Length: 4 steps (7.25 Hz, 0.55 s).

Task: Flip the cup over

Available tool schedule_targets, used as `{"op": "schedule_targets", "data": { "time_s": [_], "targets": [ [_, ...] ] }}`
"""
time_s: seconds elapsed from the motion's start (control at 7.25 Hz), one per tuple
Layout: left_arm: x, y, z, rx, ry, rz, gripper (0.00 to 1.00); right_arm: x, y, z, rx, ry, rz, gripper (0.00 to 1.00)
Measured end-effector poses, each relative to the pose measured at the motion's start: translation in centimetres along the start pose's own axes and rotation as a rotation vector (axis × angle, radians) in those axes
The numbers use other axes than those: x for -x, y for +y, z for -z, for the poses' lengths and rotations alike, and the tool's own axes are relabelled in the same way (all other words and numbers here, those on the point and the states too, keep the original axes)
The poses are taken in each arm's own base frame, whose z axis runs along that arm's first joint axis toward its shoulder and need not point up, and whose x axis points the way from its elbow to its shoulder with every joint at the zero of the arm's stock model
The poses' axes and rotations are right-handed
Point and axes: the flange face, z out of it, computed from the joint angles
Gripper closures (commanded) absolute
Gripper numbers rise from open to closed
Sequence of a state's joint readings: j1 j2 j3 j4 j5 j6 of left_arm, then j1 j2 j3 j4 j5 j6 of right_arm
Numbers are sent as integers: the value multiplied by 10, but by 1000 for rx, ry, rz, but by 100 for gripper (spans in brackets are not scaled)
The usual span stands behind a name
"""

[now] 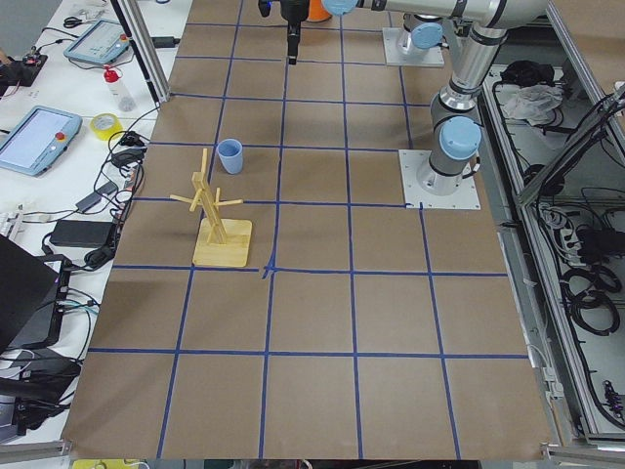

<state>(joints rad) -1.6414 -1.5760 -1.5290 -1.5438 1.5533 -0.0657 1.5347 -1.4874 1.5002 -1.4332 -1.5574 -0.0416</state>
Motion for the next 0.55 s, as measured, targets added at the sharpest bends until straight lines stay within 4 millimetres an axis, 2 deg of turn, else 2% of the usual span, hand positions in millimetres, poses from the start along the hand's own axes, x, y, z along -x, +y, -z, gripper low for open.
{"op": "schedule_targets", "data": {
  "time_s": [0.55],
  "targets": [
    [1,2,0,-2,-1,2,0,-5,0,2,-5,1,-13,0]
  ]
}}
